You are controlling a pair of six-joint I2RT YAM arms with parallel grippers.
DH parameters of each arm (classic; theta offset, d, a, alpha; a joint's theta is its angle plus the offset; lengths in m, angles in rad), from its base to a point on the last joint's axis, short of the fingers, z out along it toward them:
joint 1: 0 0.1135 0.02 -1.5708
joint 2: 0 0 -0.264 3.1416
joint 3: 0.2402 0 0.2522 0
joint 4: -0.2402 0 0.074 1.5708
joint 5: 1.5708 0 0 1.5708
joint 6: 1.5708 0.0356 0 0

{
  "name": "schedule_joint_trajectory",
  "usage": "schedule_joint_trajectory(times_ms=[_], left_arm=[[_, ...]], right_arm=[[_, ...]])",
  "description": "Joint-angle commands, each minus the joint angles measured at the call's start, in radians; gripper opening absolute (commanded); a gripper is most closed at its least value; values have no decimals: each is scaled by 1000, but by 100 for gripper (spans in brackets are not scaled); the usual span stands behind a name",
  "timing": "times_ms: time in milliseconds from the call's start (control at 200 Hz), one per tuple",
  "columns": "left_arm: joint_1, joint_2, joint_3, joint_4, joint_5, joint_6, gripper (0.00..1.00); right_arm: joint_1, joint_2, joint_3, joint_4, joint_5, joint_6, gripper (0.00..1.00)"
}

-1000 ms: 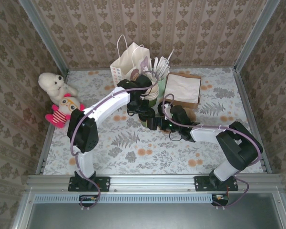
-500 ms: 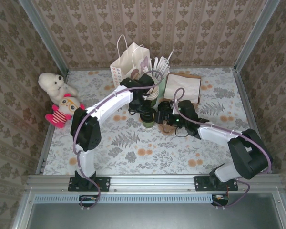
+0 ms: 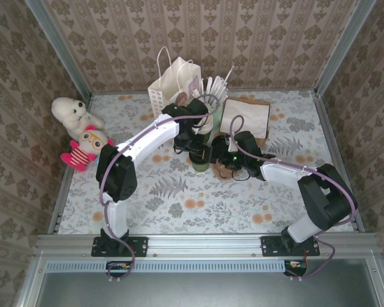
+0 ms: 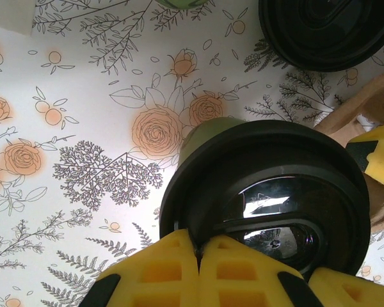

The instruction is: Pack the takeout coffee

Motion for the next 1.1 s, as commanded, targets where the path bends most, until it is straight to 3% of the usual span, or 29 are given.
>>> schedule_joint_trajectory(times_ms=[0,315,535,1095], left_arm=[[-19,57,-15,-39,58,22,4],[-17,50,3,-45,71,23,5],[-14,35,12,-49,84,22,8],[22,-80,-33,53,195,-15,14]], right_arm=[[4,8,-8,-81,2,21,97],[6,56,156,-188,-66,72,96],[6,128,150,-190,-66,122,92],[10,104,176,-280,-32,94,92]])
